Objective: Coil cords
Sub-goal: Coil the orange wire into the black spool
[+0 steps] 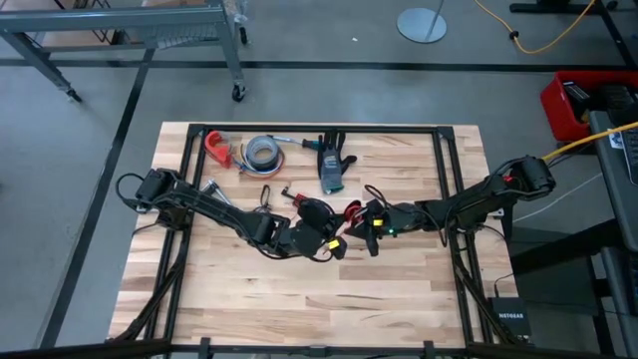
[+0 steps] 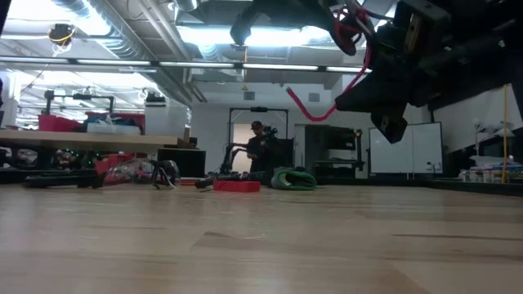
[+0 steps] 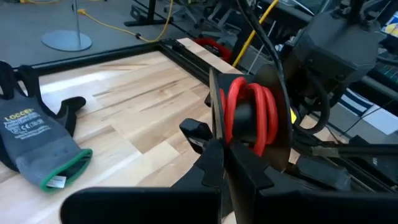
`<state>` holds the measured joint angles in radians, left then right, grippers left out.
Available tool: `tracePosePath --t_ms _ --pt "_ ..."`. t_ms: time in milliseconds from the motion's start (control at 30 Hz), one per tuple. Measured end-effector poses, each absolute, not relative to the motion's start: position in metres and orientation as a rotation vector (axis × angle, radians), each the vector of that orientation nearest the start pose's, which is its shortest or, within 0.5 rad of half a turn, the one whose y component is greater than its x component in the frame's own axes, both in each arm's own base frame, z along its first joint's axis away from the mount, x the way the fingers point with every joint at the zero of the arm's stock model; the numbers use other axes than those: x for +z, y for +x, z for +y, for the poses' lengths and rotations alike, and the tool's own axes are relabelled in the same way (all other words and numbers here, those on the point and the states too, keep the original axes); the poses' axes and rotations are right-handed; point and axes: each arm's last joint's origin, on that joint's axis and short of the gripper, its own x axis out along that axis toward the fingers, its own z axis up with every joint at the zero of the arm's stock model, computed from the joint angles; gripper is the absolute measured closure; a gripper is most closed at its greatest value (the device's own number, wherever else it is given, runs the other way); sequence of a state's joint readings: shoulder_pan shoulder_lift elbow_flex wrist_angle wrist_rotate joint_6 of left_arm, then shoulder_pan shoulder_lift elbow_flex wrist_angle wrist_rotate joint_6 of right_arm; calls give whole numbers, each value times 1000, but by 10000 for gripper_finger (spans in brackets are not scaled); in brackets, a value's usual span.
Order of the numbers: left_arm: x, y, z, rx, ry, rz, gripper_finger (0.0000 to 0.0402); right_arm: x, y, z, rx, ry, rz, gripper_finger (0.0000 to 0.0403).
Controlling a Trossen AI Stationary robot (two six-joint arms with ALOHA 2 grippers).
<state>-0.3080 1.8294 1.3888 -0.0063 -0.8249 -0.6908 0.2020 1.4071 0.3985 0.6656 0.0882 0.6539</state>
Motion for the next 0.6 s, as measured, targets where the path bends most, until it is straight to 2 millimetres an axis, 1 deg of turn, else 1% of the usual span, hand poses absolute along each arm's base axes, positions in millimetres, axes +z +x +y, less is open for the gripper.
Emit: tracePosePath --t_ms 133,333,433,600 --pt "270 400 -106 616 -416 194 401 155 244 48 4 613 375 402" --pt "269 396 -115 608 -407 206 401 154 244 48 4 618 391 402" --pt "265 393 -118 647 -397 217 401 154 244 48 4 618 392 402" --pt "263 390 -120 677 -428 215 401 154 244 48 3 623 390 402"
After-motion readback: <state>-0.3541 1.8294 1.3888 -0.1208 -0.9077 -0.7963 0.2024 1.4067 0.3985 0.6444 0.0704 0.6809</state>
